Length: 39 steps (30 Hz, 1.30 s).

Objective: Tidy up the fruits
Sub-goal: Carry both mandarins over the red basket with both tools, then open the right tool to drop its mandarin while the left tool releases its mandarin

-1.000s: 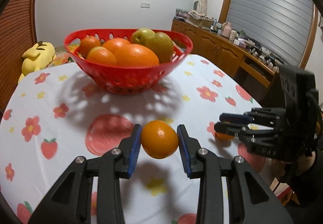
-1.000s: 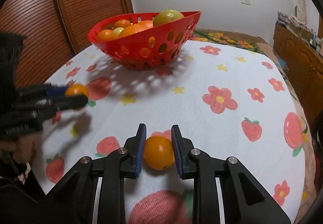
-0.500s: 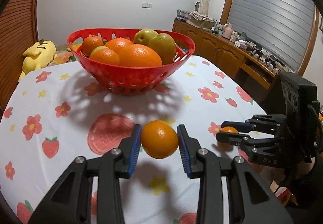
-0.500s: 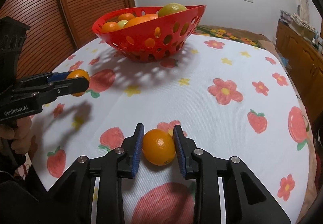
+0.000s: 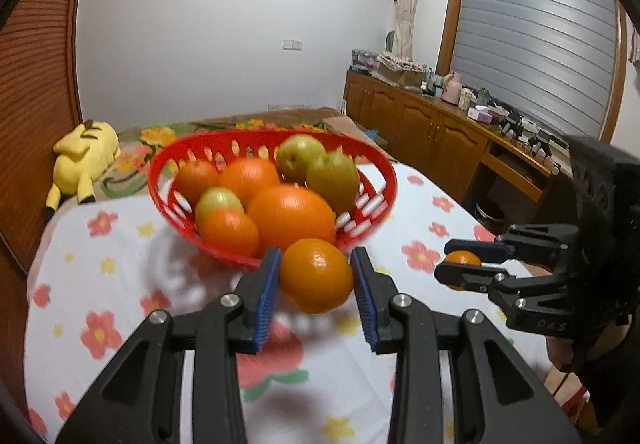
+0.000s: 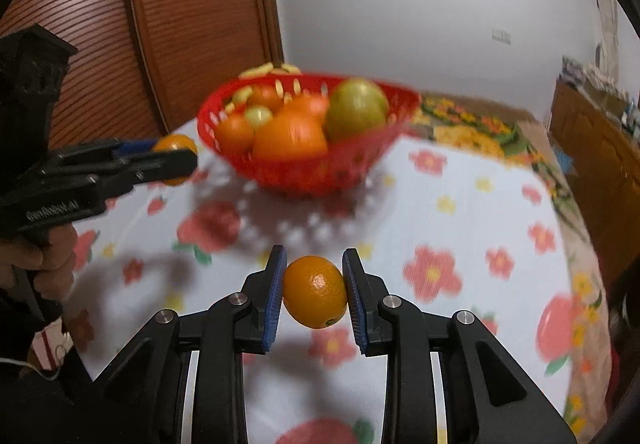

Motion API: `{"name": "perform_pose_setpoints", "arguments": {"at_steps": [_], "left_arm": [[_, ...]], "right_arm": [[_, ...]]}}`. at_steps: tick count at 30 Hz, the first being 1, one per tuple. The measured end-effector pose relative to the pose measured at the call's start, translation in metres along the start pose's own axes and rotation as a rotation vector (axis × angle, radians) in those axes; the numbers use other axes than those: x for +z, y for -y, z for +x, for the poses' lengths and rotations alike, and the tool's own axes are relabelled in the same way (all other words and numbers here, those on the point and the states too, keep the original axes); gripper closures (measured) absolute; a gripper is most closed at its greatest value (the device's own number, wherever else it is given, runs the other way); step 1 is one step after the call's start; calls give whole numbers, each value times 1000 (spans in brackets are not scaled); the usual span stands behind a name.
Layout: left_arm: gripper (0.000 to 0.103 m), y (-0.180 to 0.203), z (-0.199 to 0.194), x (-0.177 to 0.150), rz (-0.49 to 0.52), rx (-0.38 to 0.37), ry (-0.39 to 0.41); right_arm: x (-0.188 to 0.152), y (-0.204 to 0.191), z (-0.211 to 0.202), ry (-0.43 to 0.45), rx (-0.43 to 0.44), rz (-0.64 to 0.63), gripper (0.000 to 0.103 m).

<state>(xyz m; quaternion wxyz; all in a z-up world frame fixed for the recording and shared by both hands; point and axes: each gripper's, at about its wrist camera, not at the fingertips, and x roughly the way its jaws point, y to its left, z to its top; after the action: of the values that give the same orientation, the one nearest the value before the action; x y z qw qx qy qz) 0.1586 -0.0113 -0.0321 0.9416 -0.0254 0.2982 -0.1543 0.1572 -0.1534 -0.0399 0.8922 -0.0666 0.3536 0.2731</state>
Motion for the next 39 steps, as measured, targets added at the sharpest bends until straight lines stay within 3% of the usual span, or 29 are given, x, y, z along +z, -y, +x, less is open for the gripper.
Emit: {"name": "perform_pose_setpoints", "arguments": {"at_steps": [9, 16, 24, 39], "left_arm": [[69, -14, 16, 19, 22, 43, -10], [69, -25, 25, 25, 12, 60, -24], [69, -35, 30, 37, -3, 78, -25], [69, -76, 61, 52, -61, 134, -80]], "right_arm": [[54, -1, 5, 78, 6, -29, 75], [74, 0, 27, 63, 9, -28, 75], [80, 6, 48, 28, 16, 11, 71], [71, 13, 33, 49, 14, 38, 69]]}}
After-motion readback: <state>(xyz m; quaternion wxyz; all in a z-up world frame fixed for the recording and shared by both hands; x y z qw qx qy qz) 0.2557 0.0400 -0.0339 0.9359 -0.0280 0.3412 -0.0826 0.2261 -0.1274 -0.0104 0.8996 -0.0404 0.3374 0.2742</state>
